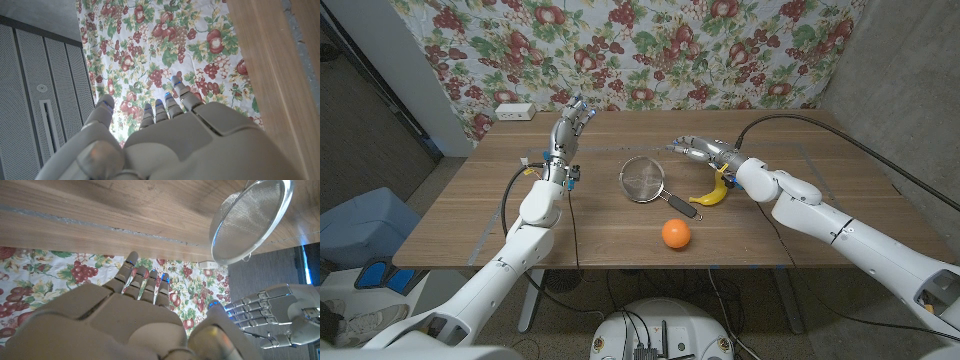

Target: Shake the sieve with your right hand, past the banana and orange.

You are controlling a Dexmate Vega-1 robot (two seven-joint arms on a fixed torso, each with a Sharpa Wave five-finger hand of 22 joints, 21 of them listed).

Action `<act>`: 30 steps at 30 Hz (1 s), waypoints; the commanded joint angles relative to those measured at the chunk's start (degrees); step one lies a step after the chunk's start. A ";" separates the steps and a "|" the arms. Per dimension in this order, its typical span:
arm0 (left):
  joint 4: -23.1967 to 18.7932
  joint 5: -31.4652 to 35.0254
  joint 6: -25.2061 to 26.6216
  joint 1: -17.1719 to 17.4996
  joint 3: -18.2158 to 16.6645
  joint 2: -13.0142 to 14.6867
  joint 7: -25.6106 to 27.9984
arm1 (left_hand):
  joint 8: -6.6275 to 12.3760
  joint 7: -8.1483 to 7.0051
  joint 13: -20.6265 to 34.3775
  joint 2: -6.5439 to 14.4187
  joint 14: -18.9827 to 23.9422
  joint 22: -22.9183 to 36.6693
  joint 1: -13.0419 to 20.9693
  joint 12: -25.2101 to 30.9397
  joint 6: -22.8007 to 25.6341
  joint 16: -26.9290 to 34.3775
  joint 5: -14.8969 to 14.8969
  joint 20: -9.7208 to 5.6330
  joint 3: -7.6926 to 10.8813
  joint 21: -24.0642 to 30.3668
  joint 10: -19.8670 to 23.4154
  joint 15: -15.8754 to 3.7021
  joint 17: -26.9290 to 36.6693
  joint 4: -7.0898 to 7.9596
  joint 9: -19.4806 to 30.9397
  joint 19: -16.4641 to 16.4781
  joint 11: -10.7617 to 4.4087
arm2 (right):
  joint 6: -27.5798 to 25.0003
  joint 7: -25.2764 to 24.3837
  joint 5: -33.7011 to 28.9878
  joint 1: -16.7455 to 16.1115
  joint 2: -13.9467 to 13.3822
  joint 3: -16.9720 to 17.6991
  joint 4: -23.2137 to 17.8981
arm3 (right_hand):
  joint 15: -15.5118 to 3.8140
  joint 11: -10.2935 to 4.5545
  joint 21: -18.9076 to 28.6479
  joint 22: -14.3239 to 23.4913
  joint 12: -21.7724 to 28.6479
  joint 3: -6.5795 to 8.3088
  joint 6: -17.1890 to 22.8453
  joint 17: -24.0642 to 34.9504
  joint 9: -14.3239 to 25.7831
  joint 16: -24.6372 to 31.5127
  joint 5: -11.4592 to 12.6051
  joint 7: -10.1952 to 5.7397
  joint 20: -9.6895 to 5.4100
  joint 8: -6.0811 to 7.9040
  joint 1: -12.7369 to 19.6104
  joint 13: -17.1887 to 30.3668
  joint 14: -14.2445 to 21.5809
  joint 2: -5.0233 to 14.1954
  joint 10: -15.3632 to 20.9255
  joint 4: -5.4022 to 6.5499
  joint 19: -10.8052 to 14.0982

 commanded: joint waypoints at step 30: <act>-1.16 -0.84 2.73 -0.28 -0.24 2.11 -1.19 | -0.14 0.12 -0.03 0.01 -1.40 -0.06 -0.29 -0.13 -0.23 -0.13 -0.13 -1.24 1.08 -0.18 -0.90 -2.35 -0.28 -0.17 -0.05 0.05 -1.33 | 14.54 -10.17 24.30 -5.23 3.38 8.93 5.88 | -4.24 0.04 -2.25 -0.04 -1.85 2.63 1.56 -2.33 -0.05 -1.26 -0.20 1.60 -1.59 -1.29 0.61 -0.16 0.86 3.28 1.11 -0.01 1.52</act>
